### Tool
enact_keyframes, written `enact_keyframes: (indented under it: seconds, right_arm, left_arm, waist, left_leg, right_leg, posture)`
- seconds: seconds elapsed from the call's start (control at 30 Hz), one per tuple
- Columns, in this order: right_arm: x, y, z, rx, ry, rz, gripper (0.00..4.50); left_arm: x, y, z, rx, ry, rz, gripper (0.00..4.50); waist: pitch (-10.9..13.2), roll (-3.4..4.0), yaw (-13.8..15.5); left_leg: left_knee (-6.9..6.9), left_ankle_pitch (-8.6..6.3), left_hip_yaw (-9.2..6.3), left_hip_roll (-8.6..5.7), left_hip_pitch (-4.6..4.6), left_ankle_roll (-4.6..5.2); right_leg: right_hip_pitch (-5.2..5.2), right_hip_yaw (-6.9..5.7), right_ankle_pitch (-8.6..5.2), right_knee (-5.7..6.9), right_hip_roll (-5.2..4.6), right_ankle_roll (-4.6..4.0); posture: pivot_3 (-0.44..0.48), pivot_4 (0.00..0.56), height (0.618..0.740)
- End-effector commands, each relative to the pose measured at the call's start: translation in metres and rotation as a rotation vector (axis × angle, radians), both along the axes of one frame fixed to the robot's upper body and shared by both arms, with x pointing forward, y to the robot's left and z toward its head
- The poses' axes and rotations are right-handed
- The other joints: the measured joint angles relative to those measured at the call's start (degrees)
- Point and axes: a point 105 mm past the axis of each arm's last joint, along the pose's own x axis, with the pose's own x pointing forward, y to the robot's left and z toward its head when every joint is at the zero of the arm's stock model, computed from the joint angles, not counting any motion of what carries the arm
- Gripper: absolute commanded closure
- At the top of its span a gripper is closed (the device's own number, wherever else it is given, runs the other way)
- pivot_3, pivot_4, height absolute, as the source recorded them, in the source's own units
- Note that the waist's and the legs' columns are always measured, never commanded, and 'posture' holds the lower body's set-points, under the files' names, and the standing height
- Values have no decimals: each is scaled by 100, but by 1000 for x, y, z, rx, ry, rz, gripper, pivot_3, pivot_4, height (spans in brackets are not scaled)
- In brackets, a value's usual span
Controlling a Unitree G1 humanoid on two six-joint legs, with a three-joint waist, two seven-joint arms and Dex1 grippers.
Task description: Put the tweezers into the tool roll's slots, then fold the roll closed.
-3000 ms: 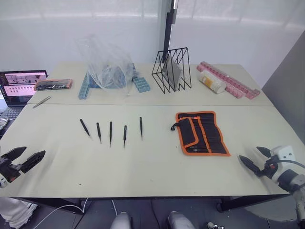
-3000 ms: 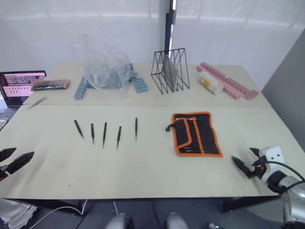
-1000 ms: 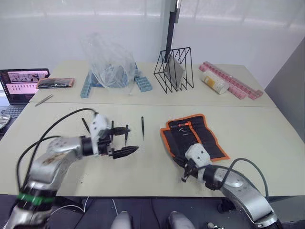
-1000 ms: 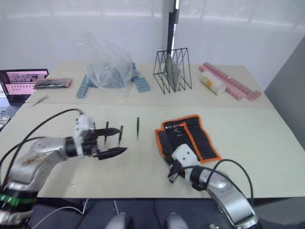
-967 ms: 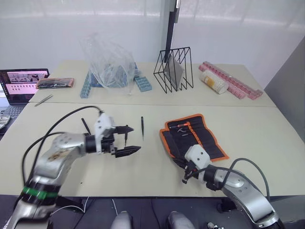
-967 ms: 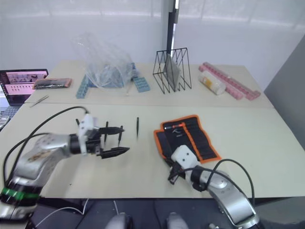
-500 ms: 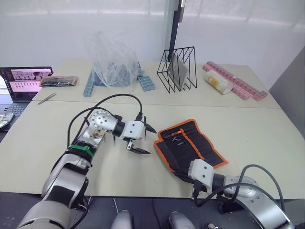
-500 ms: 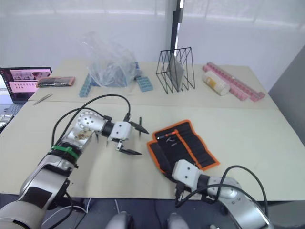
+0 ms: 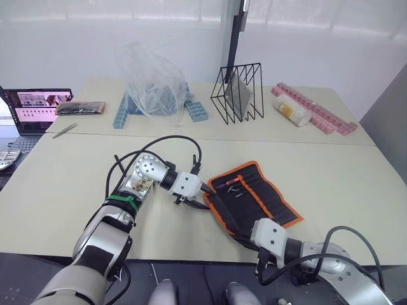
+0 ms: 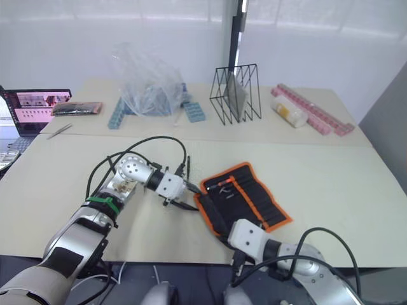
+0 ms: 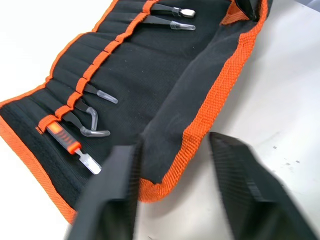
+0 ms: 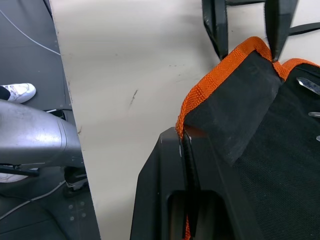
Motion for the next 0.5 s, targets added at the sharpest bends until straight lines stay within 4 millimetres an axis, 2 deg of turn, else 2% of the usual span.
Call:
enact_keyframes:
  seconds: [0.03, 0.1, 0.2, 0.3, 0.4, 0.5]
  right_arm:
    - [-1, 2, 9, 5, -37, 9, 4500]
    - [0, 2, 9, 6, -32, -2, 4500]
    - [2, 3, 12, 56, -4, -35, 4500]
    - [9, 4, 20, 140, 36, -97, 3667]
    - [13, 4, 25, 211, 82, -136, 2637]
    - [21, 4, 36, 360, 149, -190, 1670]
  left_arm:
    - [1, 1, 4, 11, -56, -19, 3829]
    - [1, 2, 1, 21, -72, -20, 4476]
    - [0, 4, -5, 48, -101, -21, 4476]
    - [-1, 6, -13, 67, -110, -22, 4500]
    - [-1, 7, -15, 73, -115, -22, 4500]
    - [-1, 8, -15, 75, -122, -22, 4500]
  waist:
    - [0, 0, -1]
    - [0, 0, -1]
    - [0, 0, -1]
    - [0, 0, -9]
    - [0, 0, -4]
    - [0, 0, -5]
  left_leg:
    - [1, 0, 0, -1, -1, 0]
    - [1, 0, -1, -1, 0, 0]
    - [1, 0, -2, -1, 0, 0]
    - [1, 0, -3, -1, 1, 0]
    - [4, 0, -5, -2, 3, 0]
    - [5, 0, -8, -3, 3, 0]
  right_leg:
    - [0, 0, 0, 0, 0, 1]
    - [0, 1, 0, 1, 0, 1]
    - [0, 0, 0, 2, 0, 1]
    - [0, 0, 1, 8, 0, 1]
    - [0, -1, 1, 21, 0, 1]
    - [0, -2, 1, 24, 0, 1]
  posture:
    - [0, 150, 705]
    - [0, 150, 705]
    - [0, 150, 705]
    - [0, 150, 705]
    - [0, 150, 705]
    - [0, 150, 705]
